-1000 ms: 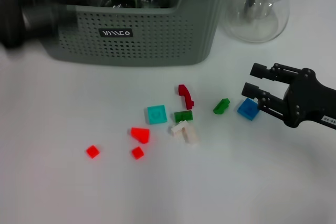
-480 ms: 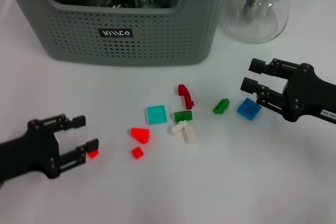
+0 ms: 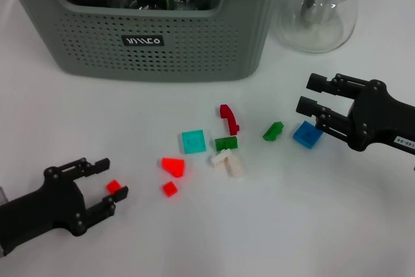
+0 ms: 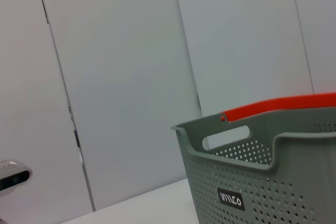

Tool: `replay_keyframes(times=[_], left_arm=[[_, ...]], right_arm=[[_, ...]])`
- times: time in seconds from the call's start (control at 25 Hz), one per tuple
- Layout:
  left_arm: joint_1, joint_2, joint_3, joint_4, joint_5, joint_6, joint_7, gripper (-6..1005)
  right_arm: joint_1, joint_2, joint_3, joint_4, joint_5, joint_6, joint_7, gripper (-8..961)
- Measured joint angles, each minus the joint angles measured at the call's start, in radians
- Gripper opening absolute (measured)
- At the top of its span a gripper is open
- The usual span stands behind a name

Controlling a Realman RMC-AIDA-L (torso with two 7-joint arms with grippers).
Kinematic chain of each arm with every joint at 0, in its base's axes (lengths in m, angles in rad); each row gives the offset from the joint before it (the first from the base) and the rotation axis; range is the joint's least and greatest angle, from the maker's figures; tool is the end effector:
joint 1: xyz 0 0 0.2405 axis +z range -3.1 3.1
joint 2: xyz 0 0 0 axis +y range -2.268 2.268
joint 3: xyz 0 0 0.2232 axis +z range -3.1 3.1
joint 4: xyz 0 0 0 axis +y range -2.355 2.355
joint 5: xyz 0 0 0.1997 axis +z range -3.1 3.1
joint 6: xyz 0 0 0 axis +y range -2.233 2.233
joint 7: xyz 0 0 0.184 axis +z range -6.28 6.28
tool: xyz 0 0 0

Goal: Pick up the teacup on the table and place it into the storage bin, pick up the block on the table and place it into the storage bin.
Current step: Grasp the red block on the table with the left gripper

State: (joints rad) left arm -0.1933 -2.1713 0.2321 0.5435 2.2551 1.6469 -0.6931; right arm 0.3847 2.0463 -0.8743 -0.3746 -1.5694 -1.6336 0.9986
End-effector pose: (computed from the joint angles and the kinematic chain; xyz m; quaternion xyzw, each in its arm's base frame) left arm -0.3117 0.2012 -0.0389 -0.9211 -0.1760 -0.2237 0.2657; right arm 0.2231 0.2746 -0.0276 -0.8955 0.1763 0.3746 0.1633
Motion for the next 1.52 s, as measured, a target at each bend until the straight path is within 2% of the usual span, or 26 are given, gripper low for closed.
replay_keyframes(times=[0.64, 0.88, 1.08, 1.52], left_arm=[[0.017, -0.002, -0.018, -0.05, 0.003, -0.07, 0.071, 570], [0.014, -0.003, -0.018, -0.077, -0.003, -0.119, 0.078, 471], [0.011, -0.004, -0.019, -0.084, -0.006, -0.136, 0.088, 475], [0.009, -0.002, -0.022, -0.083, -0.004, -0.136, 0.078, 352]], right_arm=[[-0.006, 0.0, 0.0, 0.0, 0.0, 0.002, 0.0, 504], [-0.007, 0.0, -0.004, 0.0, 0.0, 0.002, 0.0, 504], [-0.007, 0.0, -0.005, 0.0, 0.0, 0.002, 0.0, 505], [-0.007, 0.0, -0.004, 0.0, 0.0, 0.002, 0.0, 505]])
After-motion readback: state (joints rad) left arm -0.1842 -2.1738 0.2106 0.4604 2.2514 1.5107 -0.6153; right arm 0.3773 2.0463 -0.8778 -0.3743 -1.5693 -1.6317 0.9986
